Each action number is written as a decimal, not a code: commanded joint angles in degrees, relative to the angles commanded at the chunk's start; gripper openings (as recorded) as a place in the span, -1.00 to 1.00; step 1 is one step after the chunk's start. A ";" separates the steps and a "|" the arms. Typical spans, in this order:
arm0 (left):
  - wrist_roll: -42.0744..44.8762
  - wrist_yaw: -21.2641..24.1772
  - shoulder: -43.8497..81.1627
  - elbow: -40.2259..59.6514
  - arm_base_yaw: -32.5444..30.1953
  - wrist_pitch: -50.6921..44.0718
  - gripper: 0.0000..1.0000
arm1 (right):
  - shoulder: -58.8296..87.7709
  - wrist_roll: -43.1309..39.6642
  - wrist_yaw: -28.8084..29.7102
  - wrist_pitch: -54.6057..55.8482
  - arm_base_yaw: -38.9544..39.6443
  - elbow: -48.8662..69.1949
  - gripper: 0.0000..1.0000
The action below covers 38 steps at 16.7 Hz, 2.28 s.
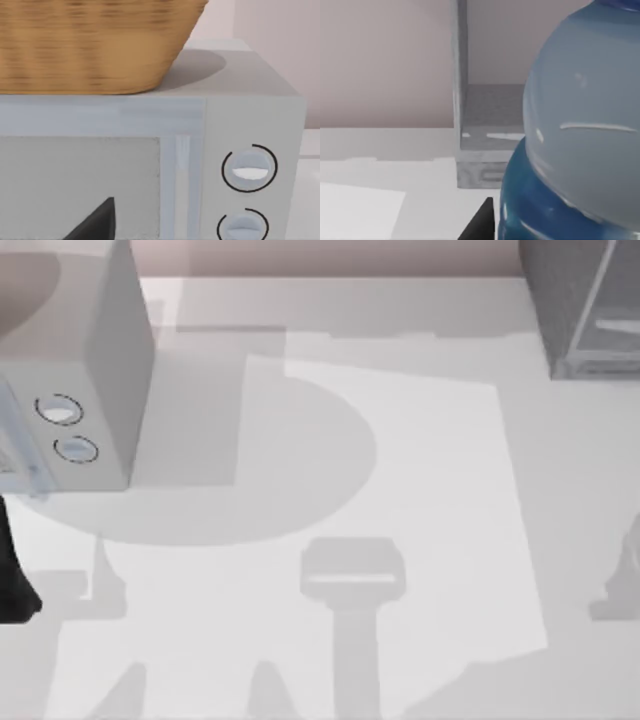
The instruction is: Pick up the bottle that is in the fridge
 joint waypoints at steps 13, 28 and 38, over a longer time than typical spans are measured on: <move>0.00 0.00 0.00 0.00 0.00 0.00 1.00 | 26.46 8.01 16.55 9.86 18.25 9.77 -1.00; 0.00 0.00 0.00 0.00 0.00 0.00 1.00 | 102.44 16.97 60.29 36.27 61.65 47.26 -1.00; 0.00 0.00 0.00 0.00 0.00 0.00 1.00 | 121.39 13.18 71.04 43.66 70.16 63.26 -1.00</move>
